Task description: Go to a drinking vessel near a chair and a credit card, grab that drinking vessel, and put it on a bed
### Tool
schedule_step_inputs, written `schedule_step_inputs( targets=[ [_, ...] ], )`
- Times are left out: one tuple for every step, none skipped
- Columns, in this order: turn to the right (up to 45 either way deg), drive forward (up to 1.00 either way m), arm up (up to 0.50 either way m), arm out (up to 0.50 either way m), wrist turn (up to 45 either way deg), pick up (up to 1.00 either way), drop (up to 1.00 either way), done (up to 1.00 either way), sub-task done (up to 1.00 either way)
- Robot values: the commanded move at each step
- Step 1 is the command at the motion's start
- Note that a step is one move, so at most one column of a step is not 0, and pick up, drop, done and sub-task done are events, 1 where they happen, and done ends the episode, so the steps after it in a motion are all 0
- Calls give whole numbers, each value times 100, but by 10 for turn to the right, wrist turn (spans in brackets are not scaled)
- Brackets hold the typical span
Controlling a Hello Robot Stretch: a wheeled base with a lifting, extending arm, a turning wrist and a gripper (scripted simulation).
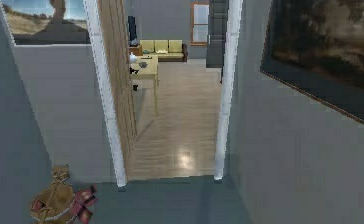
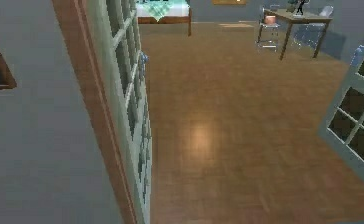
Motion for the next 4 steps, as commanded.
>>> schedule_step_inputs(
  targets=[
    [0,100,0,0,0,0,0,0,0],
    [0,65,0,0,0,0,0,0,0],
    [90,0,0,0,0,0,0,0,0],
    [0,100,0,0,0,0,0,0,0]
  ],
)
